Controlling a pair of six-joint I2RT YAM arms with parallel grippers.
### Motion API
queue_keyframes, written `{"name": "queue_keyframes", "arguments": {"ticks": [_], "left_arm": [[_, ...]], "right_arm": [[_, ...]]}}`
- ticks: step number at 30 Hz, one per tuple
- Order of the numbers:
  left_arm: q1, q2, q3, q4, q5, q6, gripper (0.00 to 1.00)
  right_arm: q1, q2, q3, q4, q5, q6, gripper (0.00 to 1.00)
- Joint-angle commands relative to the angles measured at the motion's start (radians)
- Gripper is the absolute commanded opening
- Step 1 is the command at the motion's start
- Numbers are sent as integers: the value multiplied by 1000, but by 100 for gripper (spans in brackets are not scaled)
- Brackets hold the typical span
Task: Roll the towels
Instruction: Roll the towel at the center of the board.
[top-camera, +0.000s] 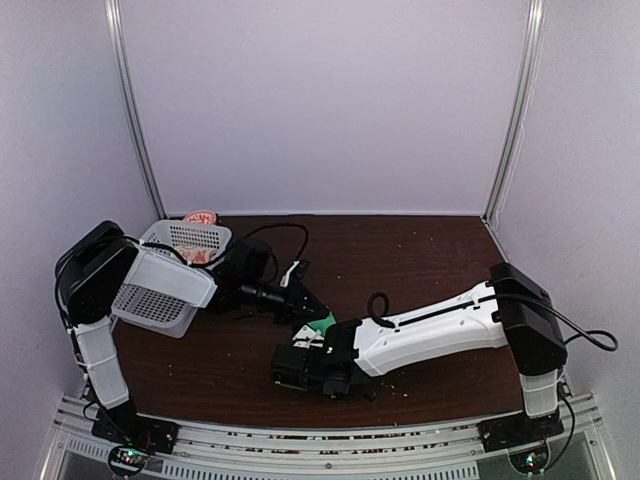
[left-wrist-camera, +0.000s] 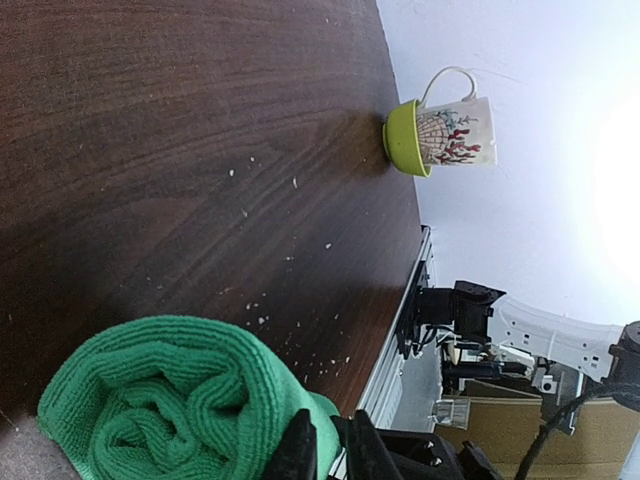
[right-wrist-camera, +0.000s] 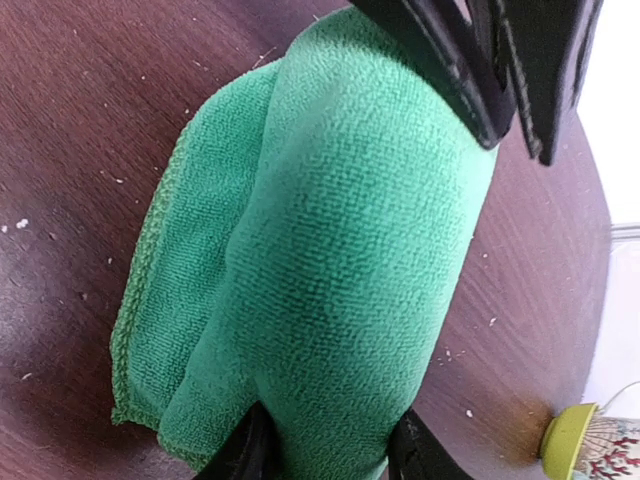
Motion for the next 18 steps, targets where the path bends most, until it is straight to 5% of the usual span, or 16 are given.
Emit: {"name": "queue_keyframes", "arguments": {"ticks": [1, 12, 18], "left_arm": [[9, 28, -39, 113, 54, -27, 13], [10, 83, -121, 163, 57, -6, 12], [11, 107, -138, 190, 39, -12, 12]], "right_arm": [[22, 53, 41, -125, 110, -4, 40], [38, -19, 25, -69, 86, -46, 67], [38, -143, -31, 18, -8, -67, 70]]}}
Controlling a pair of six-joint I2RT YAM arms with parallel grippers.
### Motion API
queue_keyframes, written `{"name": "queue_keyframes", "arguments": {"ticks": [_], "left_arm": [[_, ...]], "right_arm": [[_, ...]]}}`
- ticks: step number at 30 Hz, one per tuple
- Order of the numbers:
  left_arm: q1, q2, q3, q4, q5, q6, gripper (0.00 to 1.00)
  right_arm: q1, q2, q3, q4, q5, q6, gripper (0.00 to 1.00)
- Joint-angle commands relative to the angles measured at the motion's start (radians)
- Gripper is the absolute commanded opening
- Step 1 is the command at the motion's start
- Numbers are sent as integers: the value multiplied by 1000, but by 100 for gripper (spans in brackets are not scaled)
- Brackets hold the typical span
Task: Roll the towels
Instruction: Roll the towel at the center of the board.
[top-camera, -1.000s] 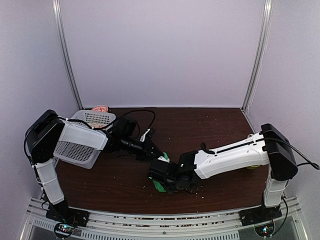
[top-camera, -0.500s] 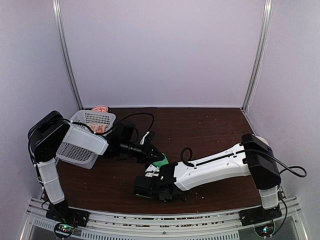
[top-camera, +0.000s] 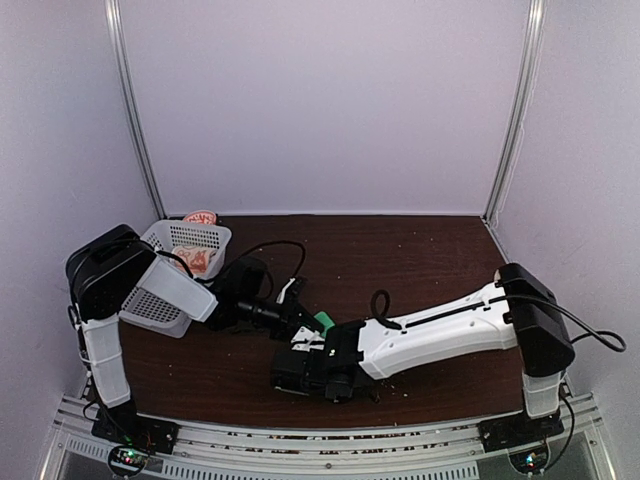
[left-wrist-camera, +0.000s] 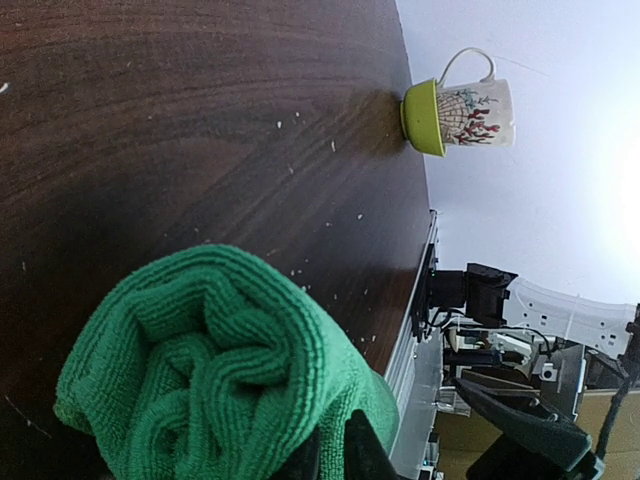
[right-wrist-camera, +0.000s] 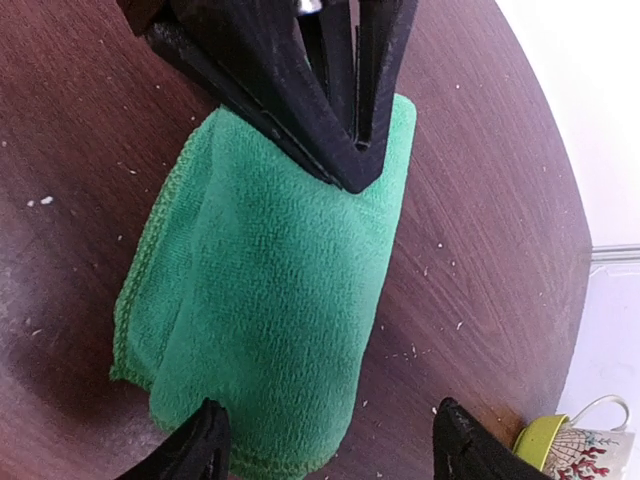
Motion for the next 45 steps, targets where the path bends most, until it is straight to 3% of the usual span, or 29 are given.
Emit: {"name": "queue_keyframes", "arguments": {"ticks": [1, 4, 10, 20, 30, 39, 45], "left_arm": [[4, 39, -24, 15, -13, 9, 12], [6, 37, -20, 0, -18, 23, 12], [7, 22, -25, -55, -36, 61, 11], [7, -42, -49, -206, -96, 168, 11], [7, -112, -73, -302, -133, 216, 10], [7, -253, -99, -433, -173, 256, 19], [4, -351, -142, -438, -217, 236, 21]], "right_arm": [[2, -148, -57, 99, -92, -22, 71], [-15, -256, -132, 179, -189, -6, 71], [-165, -422, -323, 386, -431, 87, 68], [-279, -304, -353, 522, -611, 151, 57], [-248, -195, -265, 439, -596, 112, 53], [-226, -116, -224, 396, -563, 147, 52], [-227, -117, -235, 432, -584, 163, 55]]}}
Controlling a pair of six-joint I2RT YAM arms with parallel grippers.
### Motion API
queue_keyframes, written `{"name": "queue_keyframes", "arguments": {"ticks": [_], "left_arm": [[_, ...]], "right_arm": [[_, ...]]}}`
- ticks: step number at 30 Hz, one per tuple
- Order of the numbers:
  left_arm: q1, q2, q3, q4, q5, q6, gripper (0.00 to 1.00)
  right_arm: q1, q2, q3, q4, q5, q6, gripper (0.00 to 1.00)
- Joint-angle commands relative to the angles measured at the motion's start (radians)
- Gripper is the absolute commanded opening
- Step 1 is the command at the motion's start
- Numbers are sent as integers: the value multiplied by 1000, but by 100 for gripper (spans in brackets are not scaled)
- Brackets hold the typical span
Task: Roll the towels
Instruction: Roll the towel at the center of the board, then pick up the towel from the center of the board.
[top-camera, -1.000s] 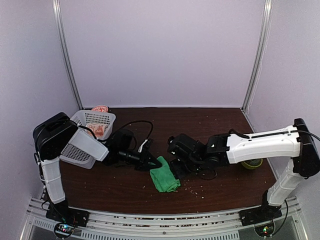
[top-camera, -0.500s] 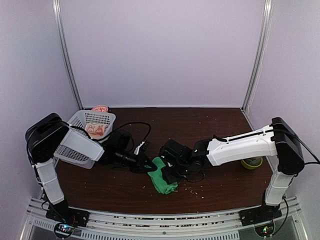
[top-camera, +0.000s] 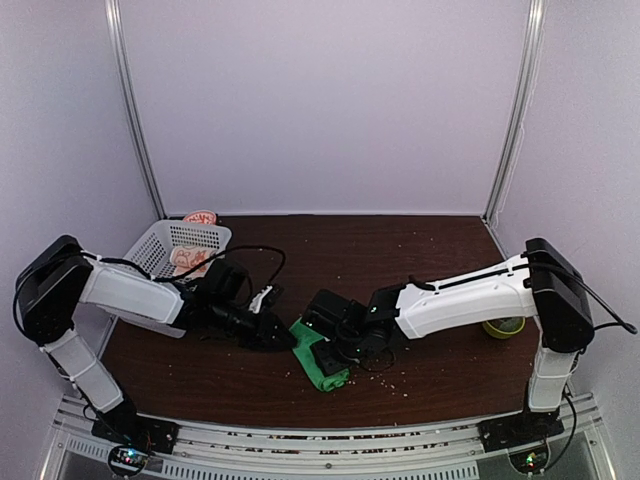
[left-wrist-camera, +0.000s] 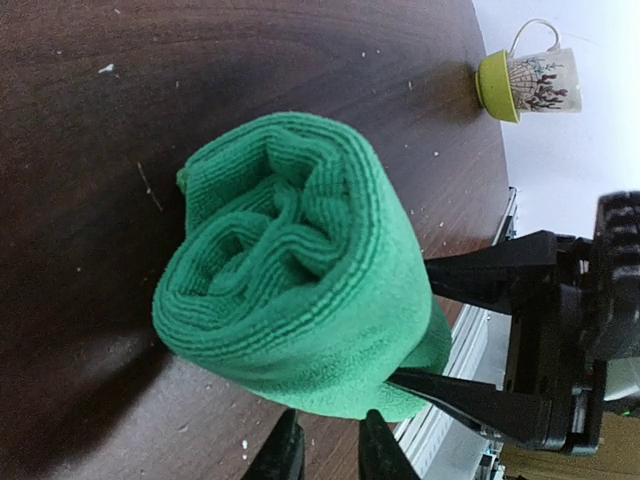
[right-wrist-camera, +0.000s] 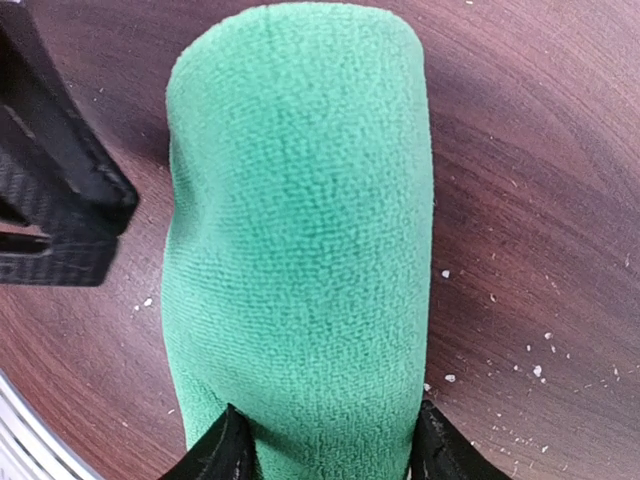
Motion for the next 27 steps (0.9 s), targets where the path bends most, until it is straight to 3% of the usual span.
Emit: {"name": "queue_keyframes", "arguments": {"ticks": [1, 16, 27], "left_arm": [[4, -35, -4, -16, -52, 8, 21], [-2, 190, 124, 57, -41, -31, 18], [-3, 200, 149, 45, -44, -28, 17]], "right_arm": [[-1, 27, -9, 4, -3, 20, 56], [-87, -156, -159, 154, -184, 120, 70], [-131, -69, -170, 255, -348, 153, 72]]}}
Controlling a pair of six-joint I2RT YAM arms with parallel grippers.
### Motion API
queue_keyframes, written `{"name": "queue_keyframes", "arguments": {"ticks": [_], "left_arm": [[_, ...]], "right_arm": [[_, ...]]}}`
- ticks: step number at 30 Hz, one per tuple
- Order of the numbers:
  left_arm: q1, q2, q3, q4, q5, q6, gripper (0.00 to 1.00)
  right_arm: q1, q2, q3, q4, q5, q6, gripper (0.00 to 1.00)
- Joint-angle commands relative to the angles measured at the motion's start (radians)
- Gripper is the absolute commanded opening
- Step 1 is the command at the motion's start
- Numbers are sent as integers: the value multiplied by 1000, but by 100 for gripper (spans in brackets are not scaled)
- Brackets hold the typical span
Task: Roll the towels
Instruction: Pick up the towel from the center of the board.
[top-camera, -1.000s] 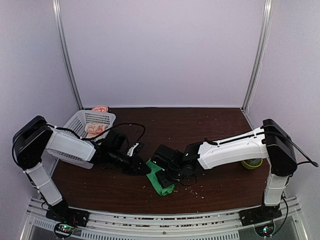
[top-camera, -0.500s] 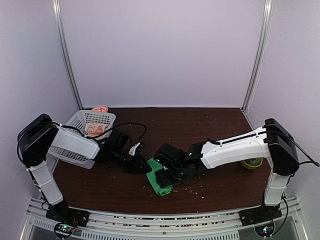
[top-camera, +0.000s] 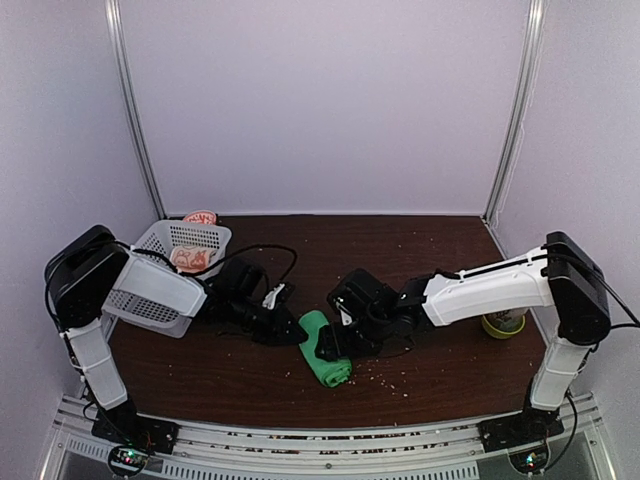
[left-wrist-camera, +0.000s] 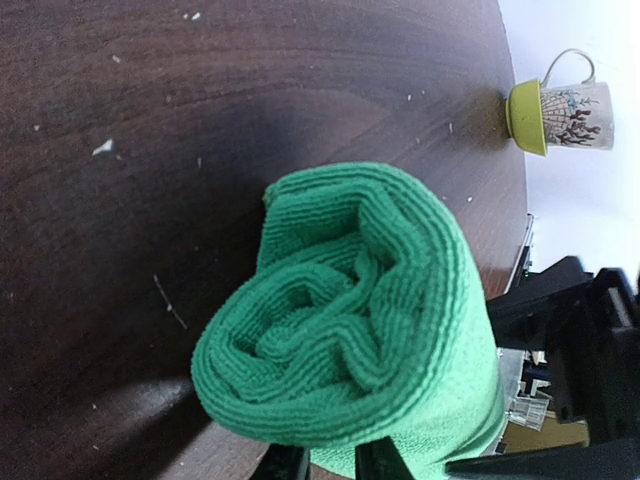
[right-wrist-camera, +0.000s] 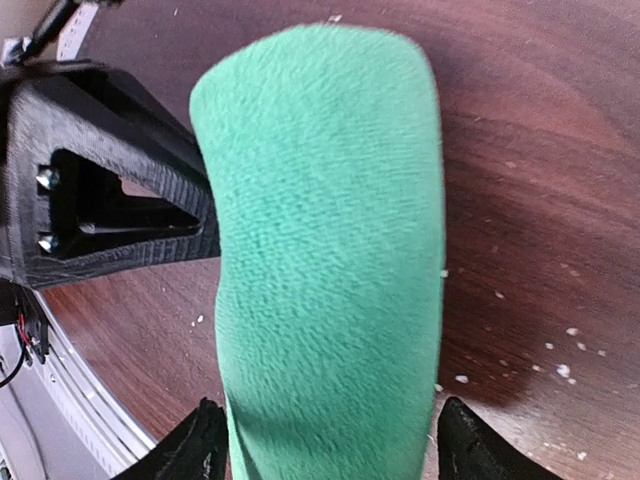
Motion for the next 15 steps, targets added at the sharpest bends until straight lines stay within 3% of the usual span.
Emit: {"name": "queue_keyframes", "arguments": {"ticks": [1, 5, 9, 15], "left_arm": [[-1, 27, 31, 8, -15, -2, 17], [-1, 34, 40, 6, -14, -1, 18], [-1, 33, 44, 1, -12, 0, 17], [-1, 8, 34, -14, -17, -1, 17]], "right_arm": [[-7, 50, 3, 49, -76, 14, 73], [-8, 97, 21, 43, -111, 21, 71], [-7, 121, 11, 40, -101, 43, 61], [-8, 109, -30, 70, -77, 58, 29]]}}
